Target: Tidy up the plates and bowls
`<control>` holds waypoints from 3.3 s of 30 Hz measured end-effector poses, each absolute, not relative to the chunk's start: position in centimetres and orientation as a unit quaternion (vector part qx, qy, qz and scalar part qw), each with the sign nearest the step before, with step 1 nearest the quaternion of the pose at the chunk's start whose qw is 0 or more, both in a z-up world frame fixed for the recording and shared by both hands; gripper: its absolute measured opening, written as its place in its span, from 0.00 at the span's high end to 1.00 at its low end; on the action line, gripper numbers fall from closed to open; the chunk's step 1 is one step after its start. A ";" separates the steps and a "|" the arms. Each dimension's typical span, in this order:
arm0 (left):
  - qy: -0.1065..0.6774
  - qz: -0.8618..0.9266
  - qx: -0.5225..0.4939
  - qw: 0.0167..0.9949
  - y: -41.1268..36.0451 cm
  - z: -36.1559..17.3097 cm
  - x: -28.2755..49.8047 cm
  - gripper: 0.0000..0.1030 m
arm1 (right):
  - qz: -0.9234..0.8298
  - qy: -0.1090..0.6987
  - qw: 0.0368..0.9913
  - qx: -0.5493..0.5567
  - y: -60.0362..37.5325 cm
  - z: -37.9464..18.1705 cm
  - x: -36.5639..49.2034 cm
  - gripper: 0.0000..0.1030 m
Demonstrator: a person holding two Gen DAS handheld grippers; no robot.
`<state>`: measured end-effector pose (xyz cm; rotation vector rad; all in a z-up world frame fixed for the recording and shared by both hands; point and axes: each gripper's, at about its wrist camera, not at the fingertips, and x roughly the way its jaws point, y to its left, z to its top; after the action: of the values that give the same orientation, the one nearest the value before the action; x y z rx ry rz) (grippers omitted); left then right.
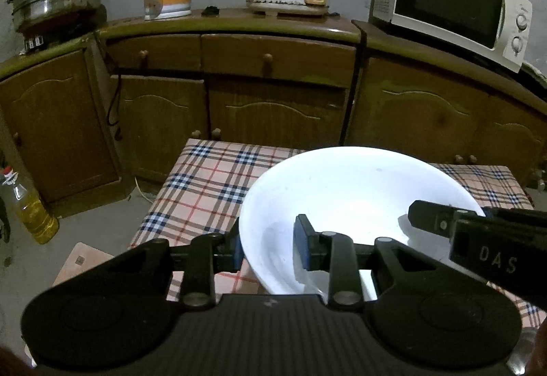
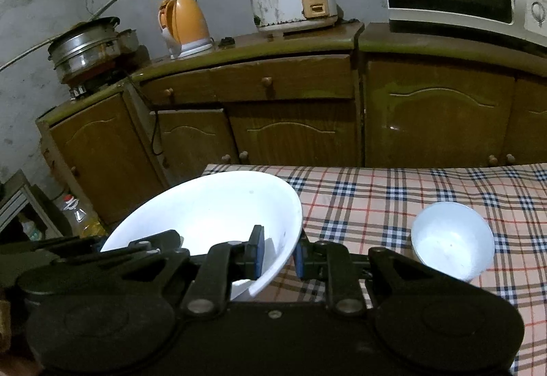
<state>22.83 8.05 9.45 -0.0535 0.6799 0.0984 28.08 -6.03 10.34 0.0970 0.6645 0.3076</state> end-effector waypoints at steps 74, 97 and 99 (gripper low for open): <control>0.316 0.014 -0.031 0.948 1.5 7.7 14.2 0.69 | 0.103 0.296 0.949 0.040 -12.9 9.8 17.0 0.77; 0.323 0.000 -0.033 0.946 0.4 6.6 12.9 0.69 | 0.088 0.299 0.949 0.045 -14.1 9.0 14.9 0.77; 0.323 -0.001 -0.032 0.946 0.2 6.6 12.8 0.69 | 0.087 0.299 0.949 0.045 -14.2 8.9 14.7 0.77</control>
<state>12.83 0.24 6.61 -0.0657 0.6581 -0.0016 14.72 -14.23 8.95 0.0919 0.6076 0.1765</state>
